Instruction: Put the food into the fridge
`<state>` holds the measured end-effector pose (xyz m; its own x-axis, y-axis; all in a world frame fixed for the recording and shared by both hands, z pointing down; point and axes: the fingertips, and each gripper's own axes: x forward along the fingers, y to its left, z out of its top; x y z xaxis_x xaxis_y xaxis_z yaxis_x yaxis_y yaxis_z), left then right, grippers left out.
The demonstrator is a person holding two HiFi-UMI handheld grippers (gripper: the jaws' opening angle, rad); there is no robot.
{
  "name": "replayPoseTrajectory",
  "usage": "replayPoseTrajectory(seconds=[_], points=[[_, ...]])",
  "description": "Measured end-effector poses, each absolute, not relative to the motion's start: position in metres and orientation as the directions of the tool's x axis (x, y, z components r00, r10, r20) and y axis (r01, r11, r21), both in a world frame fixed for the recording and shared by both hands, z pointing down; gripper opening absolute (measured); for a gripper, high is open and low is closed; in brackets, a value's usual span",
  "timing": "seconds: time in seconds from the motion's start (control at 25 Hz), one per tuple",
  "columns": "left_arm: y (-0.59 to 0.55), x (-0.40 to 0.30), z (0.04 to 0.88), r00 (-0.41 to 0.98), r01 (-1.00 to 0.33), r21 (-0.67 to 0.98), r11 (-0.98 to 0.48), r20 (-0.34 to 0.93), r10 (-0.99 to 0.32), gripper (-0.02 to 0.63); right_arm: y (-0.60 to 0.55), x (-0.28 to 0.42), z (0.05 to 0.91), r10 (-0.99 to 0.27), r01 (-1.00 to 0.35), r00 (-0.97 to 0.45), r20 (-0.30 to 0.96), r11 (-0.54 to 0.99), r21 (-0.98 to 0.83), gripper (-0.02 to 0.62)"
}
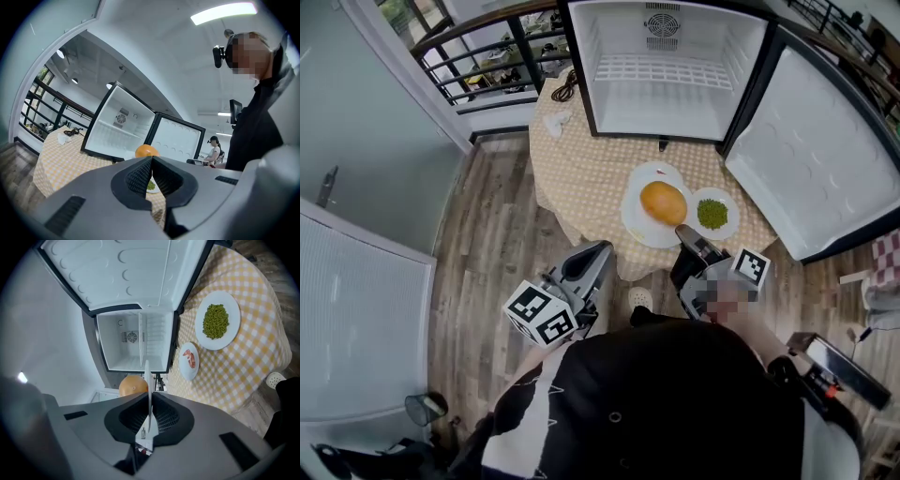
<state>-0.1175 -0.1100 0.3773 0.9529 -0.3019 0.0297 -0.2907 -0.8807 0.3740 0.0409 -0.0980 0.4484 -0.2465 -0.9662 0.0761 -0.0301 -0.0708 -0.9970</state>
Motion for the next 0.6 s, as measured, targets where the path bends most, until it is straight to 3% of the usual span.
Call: replayPoseTrajectory(seconds=[0.6], points=[[-0.219,-0.056,0.434,0.952,-0.306,0.399,-0.865,0.137,-0.273,0.014,-0.209,0.093,0.48,-0.96,-0.087,-0.256,0.111,-0.092,-0.992,0.022]])
